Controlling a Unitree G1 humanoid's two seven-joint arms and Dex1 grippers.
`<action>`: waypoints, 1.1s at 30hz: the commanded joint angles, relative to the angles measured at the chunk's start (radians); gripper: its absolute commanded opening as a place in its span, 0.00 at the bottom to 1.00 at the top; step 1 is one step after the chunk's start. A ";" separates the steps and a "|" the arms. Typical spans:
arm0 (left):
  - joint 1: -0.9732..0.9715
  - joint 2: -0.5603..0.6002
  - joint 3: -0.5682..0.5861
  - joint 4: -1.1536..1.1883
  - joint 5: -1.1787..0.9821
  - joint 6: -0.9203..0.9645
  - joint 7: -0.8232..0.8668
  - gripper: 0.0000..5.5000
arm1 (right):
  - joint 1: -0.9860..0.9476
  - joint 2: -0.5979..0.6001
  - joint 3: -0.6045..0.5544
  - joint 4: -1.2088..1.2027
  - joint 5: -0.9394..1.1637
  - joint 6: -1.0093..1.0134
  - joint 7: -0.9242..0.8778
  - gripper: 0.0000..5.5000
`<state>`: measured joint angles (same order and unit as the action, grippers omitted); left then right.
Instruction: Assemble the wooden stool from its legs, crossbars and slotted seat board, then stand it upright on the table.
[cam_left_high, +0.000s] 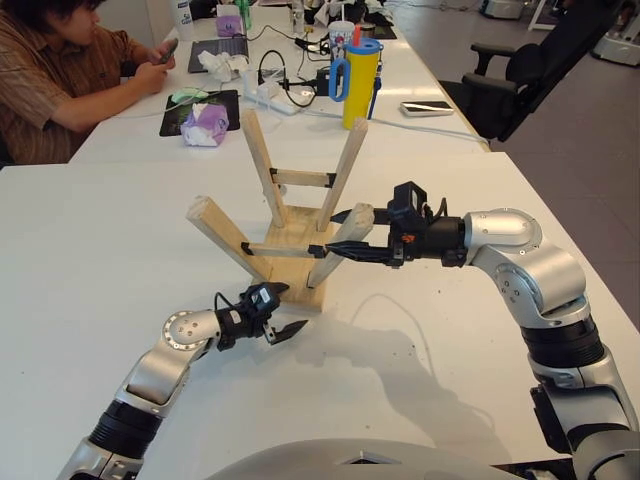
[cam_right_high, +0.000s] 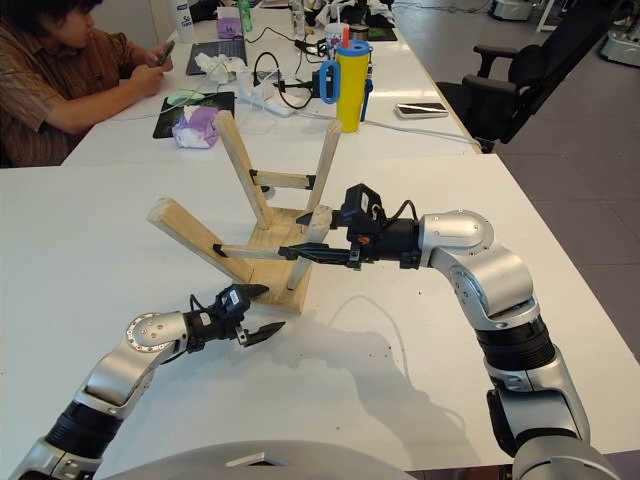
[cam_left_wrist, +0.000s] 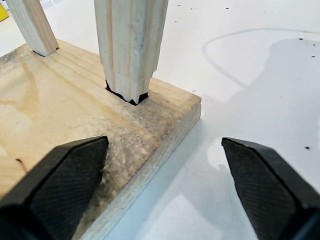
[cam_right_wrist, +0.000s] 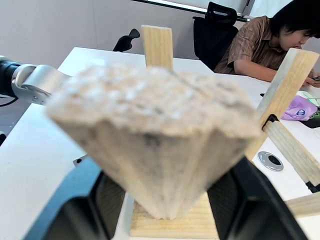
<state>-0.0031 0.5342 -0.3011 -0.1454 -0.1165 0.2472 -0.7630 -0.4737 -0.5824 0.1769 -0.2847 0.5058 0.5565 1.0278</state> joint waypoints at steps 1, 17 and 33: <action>0.027 0.000 -0.044 0.054 0.043 0.049 0.002 0.76 | 0.015 0.042 0.132 0.039 -0.036 0.086 -0.007 0.37; 0.138 -0.055 0.145 -0.121 0.089 -0.385 0.221 0.76 | -0.076 0.091 0.191 0.092 -0.077 0.278 -0.147 0.37; -0.115 -0.191 0.301 -0.376 0.625 -0.364 0.535 0.76 | -0.108 0.083 0.231 0.157 -0.088 0.287 -0.127 0.37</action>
<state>-0.0727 0.3647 -0.0138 -0.5437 0.4686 -0.1900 -0.2534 -0.6416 -0.4911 0.3216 -0.2062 0.4485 0.7746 0.8757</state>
